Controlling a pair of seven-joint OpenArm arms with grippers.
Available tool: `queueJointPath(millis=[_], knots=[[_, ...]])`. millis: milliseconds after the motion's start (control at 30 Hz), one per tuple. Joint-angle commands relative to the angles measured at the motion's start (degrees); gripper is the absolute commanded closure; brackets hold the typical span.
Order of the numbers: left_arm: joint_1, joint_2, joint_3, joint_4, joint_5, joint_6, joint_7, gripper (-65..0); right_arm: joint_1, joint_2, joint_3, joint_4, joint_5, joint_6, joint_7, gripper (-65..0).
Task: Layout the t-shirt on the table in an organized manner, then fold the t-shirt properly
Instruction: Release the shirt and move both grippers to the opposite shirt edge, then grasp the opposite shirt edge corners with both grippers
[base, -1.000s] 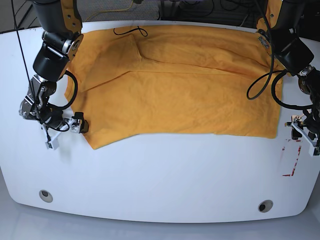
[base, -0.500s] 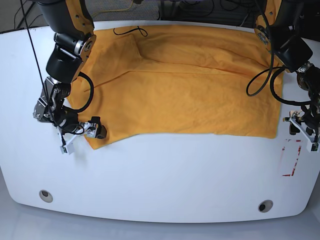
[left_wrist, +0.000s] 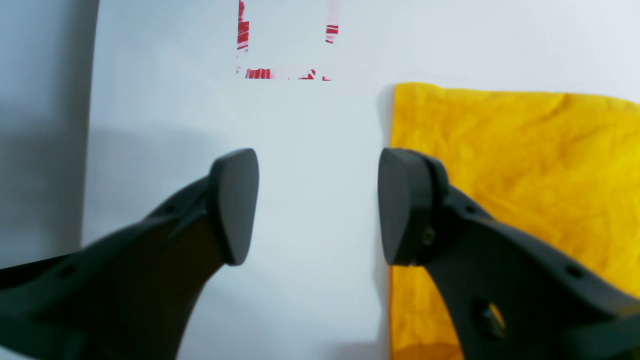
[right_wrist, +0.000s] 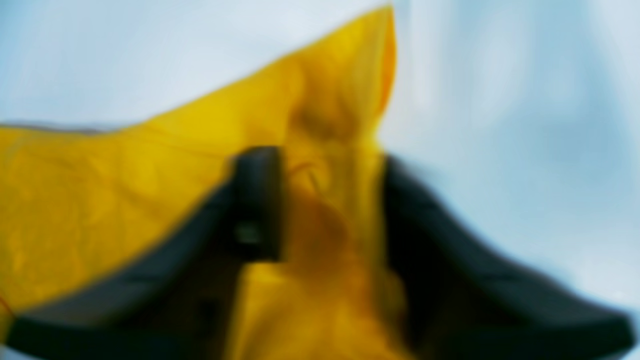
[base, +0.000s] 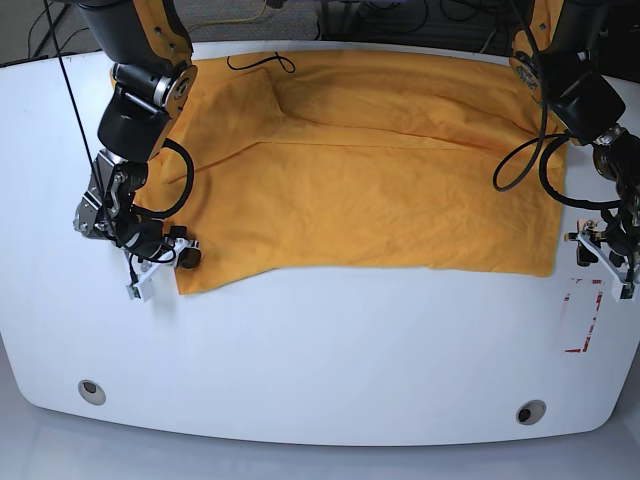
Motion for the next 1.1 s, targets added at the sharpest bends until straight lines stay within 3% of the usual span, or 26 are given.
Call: queueJointPath(millis=[0,233,400,667,900,1067], knots=[[-1.5,-0.9,0.1,-2.4,-0.5,-0.1,-0.9,-36.0,1.8,0.6,-0.1,0.8,1.0,0.4,1.0,-3.5],[-3.9,-0.9,0.1,-9.3,-0.5,-0.1,-7.7,-36.4,1.8,0.7,-0.1,0.9,1.0,0.4,1.0,-6.8],[-5.1,-1.4,2.7,-17.6,-0.5,2.4,-13.7,-36.4,1.9,0.8,-0.1,1.1,1.0,0.4,1.0,-6.8],[-9.7,-2.8,4.9,-31.7,-0.5,2.6,-20.8,-36.4,1.8,0.9,-0.1,1.1,1.0,0.4,1.0,-6.8],[-11.1,-3.8,4.9,-35.7,-0.5,6.7,-23.3,-36.4,1.6,0.8,-0.1,1.1,1.0,0.4,0.9,-6.8],[-11.1,-3.7,5.9,-35.9,-0.5,6.6,-22.6,-36.1,1.6,0.8,-0.1,1.1,1.0,0.4,0.8,-6.8]])
